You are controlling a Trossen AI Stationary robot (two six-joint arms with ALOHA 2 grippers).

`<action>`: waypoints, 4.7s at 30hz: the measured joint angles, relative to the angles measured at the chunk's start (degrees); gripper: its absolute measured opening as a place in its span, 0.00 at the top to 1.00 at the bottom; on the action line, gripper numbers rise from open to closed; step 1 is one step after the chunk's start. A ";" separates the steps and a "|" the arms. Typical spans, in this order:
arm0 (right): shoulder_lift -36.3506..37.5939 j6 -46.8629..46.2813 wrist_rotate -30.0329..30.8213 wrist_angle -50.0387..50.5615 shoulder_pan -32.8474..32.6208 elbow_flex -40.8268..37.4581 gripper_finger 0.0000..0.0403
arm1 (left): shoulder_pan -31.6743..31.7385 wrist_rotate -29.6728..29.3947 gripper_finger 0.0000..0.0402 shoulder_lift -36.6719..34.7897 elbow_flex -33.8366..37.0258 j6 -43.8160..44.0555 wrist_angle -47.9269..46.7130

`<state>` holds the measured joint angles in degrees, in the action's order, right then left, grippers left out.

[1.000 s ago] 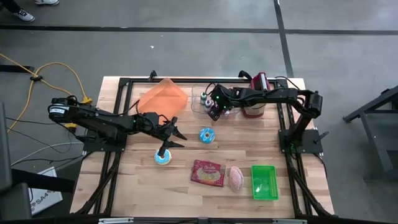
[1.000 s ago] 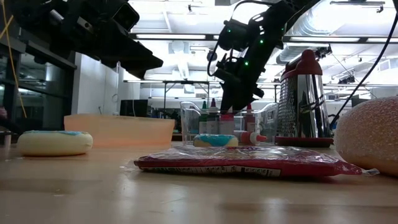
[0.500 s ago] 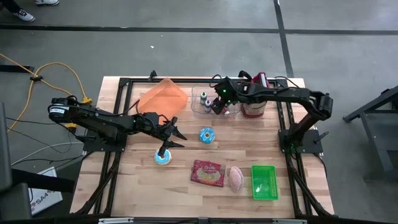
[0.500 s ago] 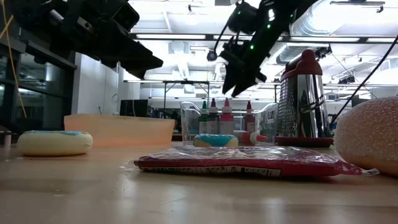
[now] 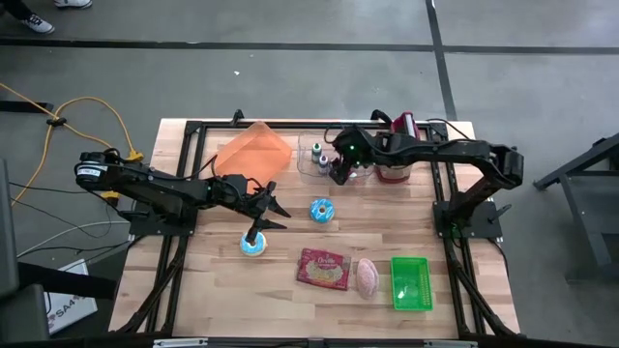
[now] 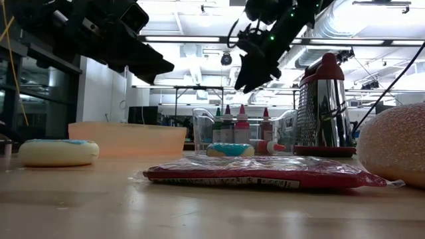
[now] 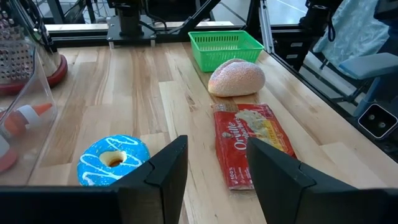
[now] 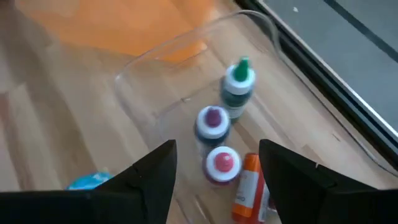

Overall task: Pick & Place Food Item
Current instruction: Put the blue donut into the green bin

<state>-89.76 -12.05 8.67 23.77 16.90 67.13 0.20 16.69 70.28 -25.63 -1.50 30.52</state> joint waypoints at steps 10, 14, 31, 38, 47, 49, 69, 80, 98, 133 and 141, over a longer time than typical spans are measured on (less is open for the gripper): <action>0.00 6.32 -4.63 0.17 -5.03 0.00 0.46 | -0.01 0.02 0.61 0.00 -0.01 -0.01 -0.01; 0.00 6.38 -4.84 2.31 -8.14 0.00 0.46 | 0.00 0.02 0.61 0.00 0.00 -0.01 -0.02; 0.00 1.75 -4.39 13.85 -22.03 -0.02 0.46 | -0.01 0.01 0.61 0.00 0.00 0.00 0.00; 0.00 0.50 -4.38 13.26 -23.92 -0.02 0.46 | -0.01 0.01 0.61 0.00 0.00 0.00 -0.02; 0.00 1.76 -4.33 10.72 -25.28 -0.02 0.46 | -0.01 0.02 0.61 0.00 0.00 0.00 -0.01; 0.00 3.41 -4.31 9.24 -25.32 -0.02 0.46 | 0.00 0.01 0.61 0.00 0.00 0.00 -0.02; -13.55 12.57 -7.75 -0.63 -18.68 -0.07 0.46 | 0.00 0.01 0.61 0.00 0.00 0.00 0.00; -17.55 13.39 -8.68 -4.11 -17.92 -0.07 0.46 | 0.01 0.02 0.61 0.00 0.00 0.00 -0.01; -17.66 13.31 -5.62 -4.83 -17.90 -0.96 0.46 | 0.00 0.02 0.61 0.00 0.00 0.00 -0.02; -20.74 13.42 -7.11 -8.79 -17.22 -2.49 0.49 | -0.01 0.02 0.61 -0.02 0.00 0.00 0.19; -20.73 13.41 -7.09 -8.16 -17.20 -2.49 0.65 | 0.00 0.02 0.61 0.00 0.00 -0.01 0.20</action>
<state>-110.48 1.36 1.58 15.61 -0.30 64.64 0.19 16.71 70.28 -25.63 -1.51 30.72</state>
